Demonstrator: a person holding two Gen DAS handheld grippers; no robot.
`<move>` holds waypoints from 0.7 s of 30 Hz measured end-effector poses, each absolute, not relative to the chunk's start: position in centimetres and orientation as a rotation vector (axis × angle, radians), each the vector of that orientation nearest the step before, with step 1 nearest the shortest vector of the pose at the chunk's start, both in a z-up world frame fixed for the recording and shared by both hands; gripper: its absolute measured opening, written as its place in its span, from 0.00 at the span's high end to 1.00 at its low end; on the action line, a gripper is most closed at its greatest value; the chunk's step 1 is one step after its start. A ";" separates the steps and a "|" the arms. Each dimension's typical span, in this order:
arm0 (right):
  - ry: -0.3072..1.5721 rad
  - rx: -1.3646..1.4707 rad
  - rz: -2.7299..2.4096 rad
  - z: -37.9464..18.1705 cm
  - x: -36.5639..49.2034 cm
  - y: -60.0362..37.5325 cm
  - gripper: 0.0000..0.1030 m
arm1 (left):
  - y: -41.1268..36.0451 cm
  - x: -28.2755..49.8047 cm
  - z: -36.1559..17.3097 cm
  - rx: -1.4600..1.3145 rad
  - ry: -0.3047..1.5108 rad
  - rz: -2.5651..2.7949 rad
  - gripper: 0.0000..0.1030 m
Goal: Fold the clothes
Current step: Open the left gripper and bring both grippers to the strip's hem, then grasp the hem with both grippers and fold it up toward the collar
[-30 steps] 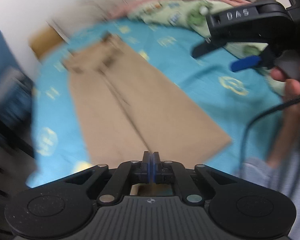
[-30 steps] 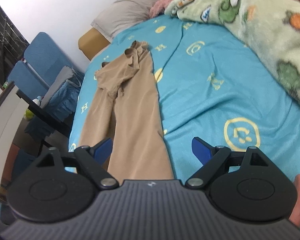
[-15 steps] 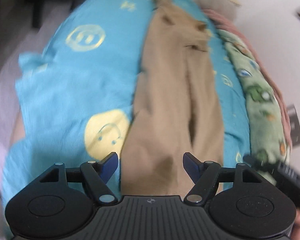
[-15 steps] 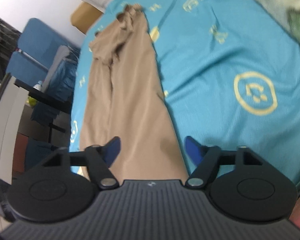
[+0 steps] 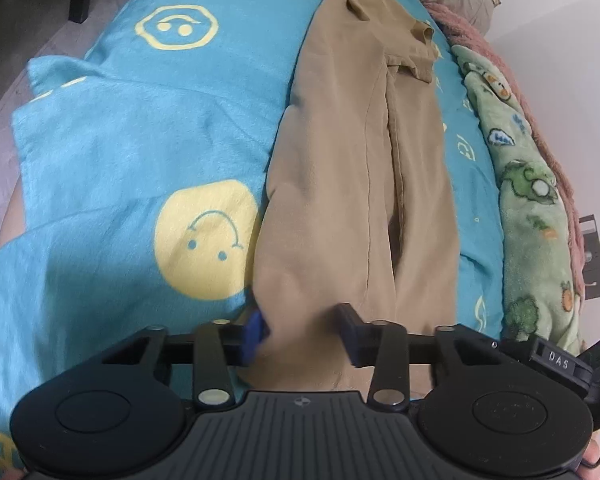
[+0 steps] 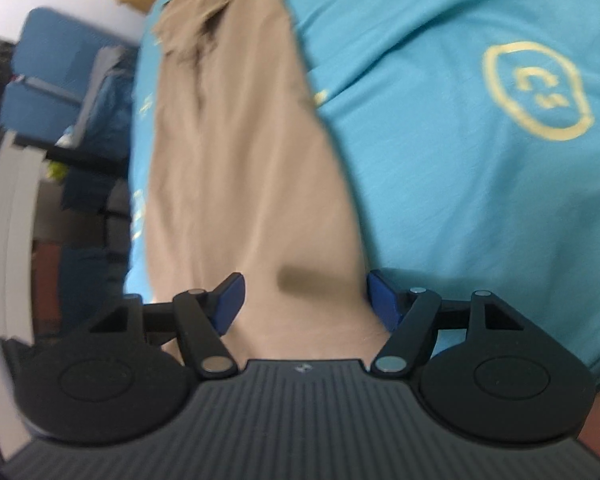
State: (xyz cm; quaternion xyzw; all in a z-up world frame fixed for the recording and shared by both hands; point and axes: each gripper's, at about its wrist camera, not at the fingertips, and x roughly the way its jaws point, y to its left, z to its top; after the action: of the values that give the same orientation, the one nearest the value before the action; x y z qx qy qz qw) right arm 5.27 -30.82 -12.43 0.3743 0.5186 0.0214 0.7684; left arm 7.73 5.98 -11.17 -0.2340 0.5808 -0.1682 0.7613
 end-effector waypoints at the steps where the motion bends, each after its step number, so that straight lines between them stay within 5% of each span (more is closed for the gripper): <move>1: 1.124 0.793 0.044 -12.2 5.1 -30.6 0.35 | 6.1 7.6 -11.2 -0.512 1.267 -0.359 0.62; 10: 1.193 0.606 -0.015 -12.0 4.9 -28.4 0.34 | 4.5 7.0 -11.7 -0.385 1.310 -0.397 0.37; 14: 1.246 0.450 0.044 -11.8 5.3 -26.0 0.35 | 3.7 6.4 -11.3 -0.287 1.308 -0.397 0.52; 15: 1.249 0.423 0.048 -11.7 5.4 -25.6 0.42 | 3.6 6.2 -11.2 -0.276 1.306 -0.386 0.67; 16: 1.253 0.395 0.043 -11.7 5.4 -25.4 0.72 | 3.6 6.0 -11.1 -0.265 1.304 -0.375 0.74; 17: 1.252 0.389 0.038 -11.6 5.3 -25.4 0.82 | 3.7 5.9 -11.0 -0.269 1.301 -0.367 0.87; 21: 1.187 0.473 0.026 -10.0 4.4 -27.1 0.87 | 5.5 5.7 -9.7 -0.387 1.242 -0.333 0.94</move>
State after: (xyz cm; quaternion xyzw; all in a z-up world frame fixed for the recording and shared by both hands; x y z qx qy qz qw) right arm 4.42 -27.08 -10.03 0.2206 0.5537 0.0120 0.8029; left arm 5.68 5.52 -9.73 -0.1793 0.5753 -0.1545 0.7830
